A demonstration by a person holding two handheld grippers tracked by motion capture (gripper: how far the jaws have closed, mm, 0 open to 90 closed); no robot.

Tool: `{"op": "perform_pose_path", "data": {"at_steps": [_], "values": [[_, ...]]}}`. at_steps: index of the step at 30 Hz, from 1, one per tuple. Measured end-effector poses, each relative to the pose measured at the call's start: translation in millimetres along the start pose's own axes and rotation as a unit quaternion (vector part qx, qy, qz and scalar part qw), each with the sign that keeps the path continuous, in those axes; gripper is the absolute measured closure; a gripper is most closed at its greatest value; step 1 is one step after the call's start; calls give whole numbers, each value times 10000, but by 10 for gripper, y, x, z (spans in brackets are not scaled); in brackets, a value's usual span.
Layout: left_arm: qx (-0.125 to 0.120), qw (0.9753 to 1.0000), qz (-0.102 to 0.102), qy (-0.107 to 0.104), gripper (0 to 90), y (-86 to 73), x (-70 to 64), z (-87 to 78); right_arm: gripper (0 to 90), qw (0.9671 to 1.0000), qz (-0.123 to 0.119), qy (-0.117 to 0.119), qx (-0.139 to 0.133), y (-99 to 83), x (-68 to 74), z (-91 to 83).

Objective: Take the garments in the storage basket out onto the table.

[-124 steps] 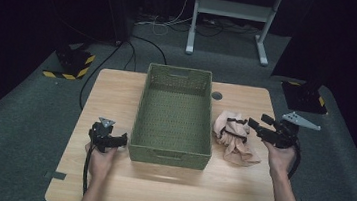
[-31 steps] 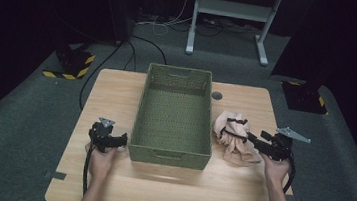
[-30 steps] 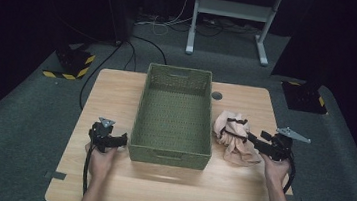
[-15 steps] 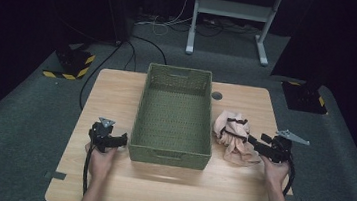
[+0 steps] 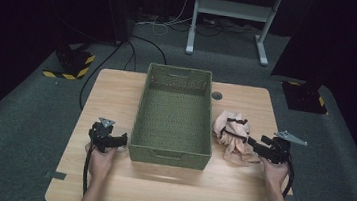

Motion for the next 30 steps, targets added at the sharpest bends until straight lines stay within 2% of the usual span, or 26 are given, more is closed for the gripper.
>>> {"op": "perform_pose_path", "data": {"at_steps": [7,12,30], "values": [[-1,10000,1,1,92,0,0,0,303,10000,55,-15,59,-56,-15,23],[-1,10000,4,6,92,0,0,0,303,9998,-53,-70,153,-88,-12,44],[-6,10000,2,9,93,0,0,0,302,9990,-97,-123,422,-238,-5,161]]}}
Point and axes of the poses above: each handheld gripper's, and its own axes: z roughly forward along the jaws, y roughly out of its top, x roughly to its left, the point moved 7 cm from there along z, roughly forward along the jaws, and after that the axes turned 15 degrees about -z, right-handed, at the moved point
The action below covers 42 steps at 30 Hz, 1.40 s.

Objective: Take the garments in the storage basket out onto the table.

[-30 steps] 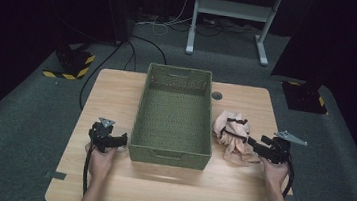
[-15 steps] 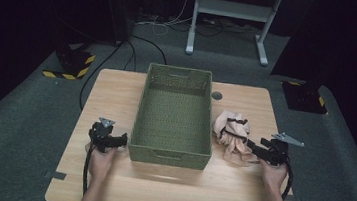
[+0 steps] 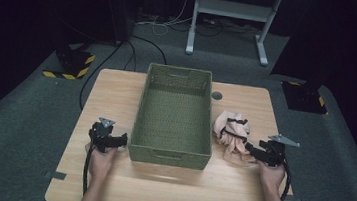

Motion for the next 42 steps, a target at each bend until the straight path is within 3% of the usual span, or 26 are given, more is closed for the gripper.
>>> {"op": "perform_pose_path", "data": {"at_steps": [34,42], "values": [[2,10000,5,7,94,-1,1,-1,290,9998,-18,-72,185,-85,28,160],[3,10000,9,9,94,-2,1,-2,268,9996,-131,-102,243,-86,44,171]]}}
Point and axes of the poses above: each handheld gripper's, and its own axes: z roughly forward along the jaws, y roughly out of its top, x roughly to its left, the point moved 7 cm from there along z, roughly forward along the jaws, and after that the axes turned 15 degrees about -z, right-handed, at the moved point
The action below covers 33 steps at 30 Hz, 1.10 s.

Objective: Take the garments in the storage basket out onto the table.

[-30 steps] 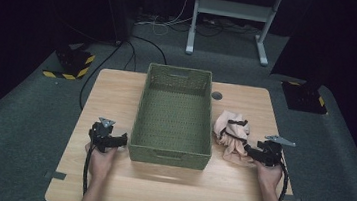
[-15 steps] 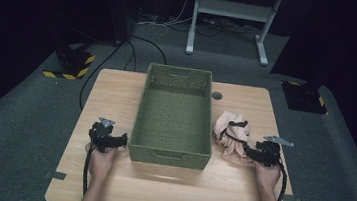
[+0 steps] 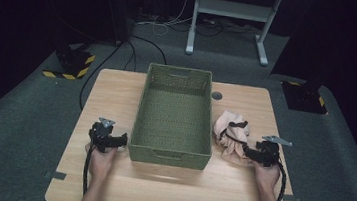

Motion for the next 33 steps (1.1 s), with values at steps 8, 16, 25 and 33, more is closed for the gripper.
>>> {"op": "perform_pose_path", "data": {"at_steps": [8,16,25,33], "values": [[2,10000,1,-2,94,-1,0,-2,211,9990,-373,-146,192,-2,63,25],[0,10000,-7,-6,94,-2,-1,-2,210,9990,-366,-160,198,-2,67,25],[0,10000,-6,-6,94,-2,-2,-2,210,9990,-364,-163,199,-2,67,25],[0,10000,-6,-5,94,-2,-1,-2,210,9990,-363,-163,199,-2,67,25]]}}
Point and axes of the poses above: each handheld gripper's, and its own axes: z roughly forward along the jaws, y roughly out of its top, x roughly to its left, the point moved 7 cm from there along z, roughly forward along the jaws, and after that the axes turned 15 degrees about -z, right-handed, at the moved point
